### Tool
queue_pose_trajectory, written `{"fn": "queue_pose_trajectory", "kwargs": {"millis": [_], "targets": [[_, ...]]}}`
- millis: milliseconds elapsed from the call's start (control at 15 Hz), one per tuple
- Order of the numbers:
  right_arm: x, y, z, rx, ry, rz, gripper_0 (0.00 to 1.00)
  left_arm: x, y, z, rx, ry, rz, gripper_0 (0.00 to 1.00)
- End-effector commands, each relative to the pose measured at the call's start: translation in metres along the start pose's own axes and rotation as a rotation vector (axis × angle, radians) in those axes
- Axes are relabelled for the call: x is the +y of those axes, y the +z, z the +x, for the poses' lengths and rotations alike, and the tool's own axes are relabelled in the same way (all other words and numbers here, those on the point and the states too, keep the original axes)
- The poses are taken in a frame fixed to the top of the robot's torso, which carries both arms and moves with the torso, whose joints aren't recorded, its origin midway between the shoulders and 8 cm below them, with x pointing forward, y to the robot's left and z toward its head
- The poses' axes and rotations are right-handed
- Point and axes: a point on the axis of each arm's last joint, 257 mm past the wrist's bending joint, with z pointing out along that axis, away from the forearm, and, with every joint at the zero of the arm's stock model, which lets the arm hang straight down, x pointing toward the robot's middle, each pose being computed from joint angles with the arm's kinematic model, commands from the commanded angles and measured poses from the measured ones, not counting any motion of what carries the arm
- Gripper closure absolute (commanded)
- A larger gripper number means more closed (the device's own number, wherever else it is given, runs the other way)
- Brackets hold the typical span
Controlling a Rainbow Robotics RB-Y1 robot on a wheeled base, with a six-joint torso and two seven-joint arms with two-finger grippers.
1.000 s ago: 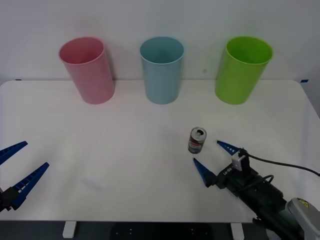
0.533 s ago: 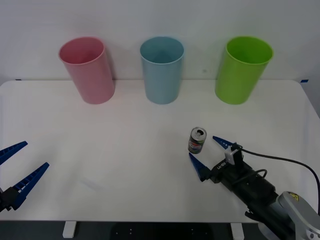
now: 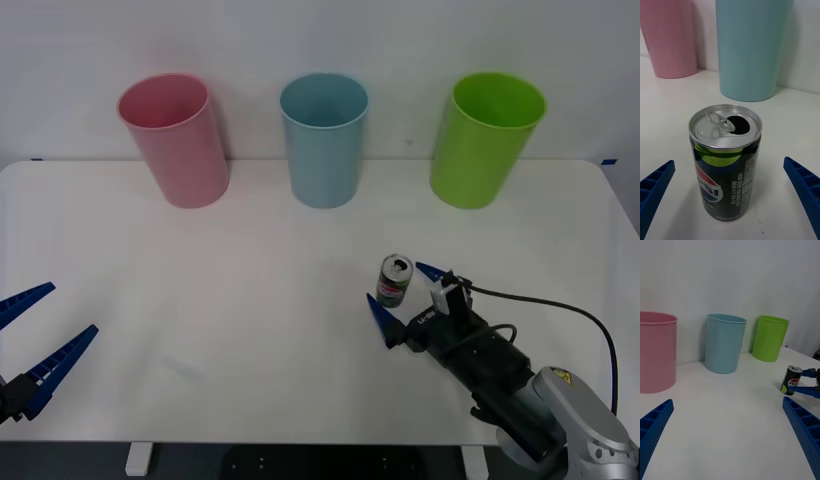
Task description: Grasp the object on the table and drop it into the matching bin: aluminum can to the light blue bin, PET bottle to the pink bin.
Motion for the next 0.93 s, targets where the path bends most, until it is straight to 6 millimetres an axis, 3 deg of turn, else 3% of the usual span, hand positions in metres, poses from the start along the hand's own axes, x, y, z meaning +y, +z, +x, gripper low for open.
{"fn": "queue_pose_trajectory", "kwargs": {"millis": [67, 933], "targets": [[0.001, 0.007, -0.003, 0.002, -0.005, 0.006, 0.00, 0.000, 0.000, 0.000, 0.000, 0.000, 0.000, 0.00], [0.000, 0.035, 0.001, 0.030, -0.012, -0.014, 0.00, 0.000, 0.000, 0.000, 0.000, 0.000, 0.000, 0.00]]}}
